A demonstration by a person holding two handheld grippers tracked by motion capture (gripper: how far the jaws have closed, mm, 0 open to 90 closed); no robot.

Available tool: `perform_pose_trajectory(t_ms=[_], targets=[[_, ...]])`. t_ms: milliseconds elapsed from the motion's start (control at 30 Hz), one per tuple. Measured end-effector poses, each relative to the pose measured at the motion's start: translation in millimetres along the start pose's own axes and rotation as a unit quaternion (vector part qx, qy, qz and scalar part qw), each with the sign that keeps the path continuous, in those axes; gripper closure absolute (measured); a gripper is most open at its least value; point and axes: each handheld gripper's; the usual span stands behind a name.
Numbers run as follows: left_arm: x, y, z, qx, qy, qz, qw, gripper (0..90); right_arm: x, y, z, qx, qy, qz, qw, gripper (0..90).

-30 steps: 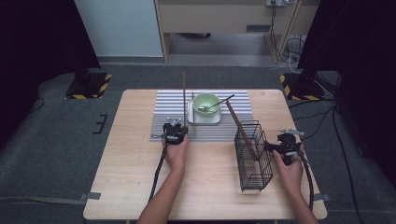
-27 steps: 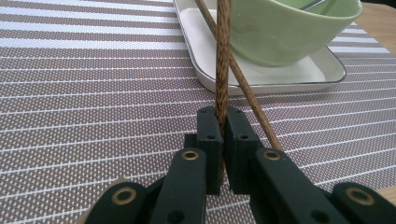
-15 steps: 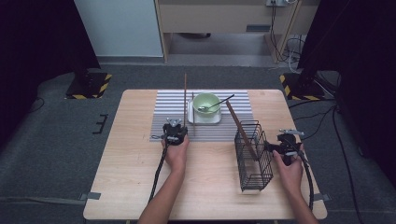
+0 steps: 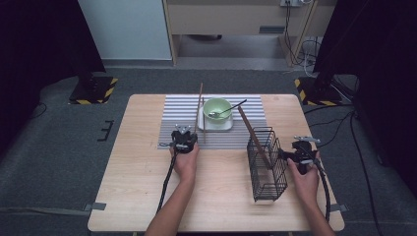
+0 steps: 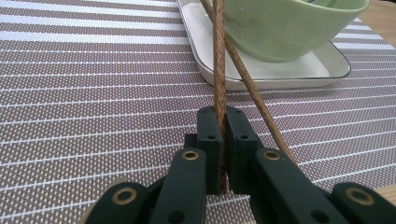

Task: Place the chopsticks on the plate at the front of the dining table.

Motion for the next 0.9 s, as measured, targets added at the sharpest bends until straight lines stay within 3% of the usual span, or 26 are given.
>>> perform_pose_trajectory(t_ms=[400, 700, 900], targets=[[-1.3, 1.9, -2.4, 0.007, 0.009, -0.008, 0.9999, 85.5, -0.1, 0.0, 0.0, 0.000, -0.001, 0.000, 1.0000, 4.2], [6.2, 6.0, -8.2, 0.021, -0.001, -0.021, 0.9996, 85.5, -0.1, 0.0, 0.0, 0.000, -0.001, 0.000, 1.0000, 4.2], [11.7, 1.5, -5.9, 0.008, -0.004, -0.026, 0.9996, 85.4, -0.1, 0.0, 0.0, 0.000, -0.001, 0.000, 1.0000, 4.2]])
Point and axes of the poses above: each handheld gripper's, and its own axes: y roughly backward along the jaws, z roughly out of its underside, x roughly to its right, and after that the axes turned 1 degree about x, right-handed
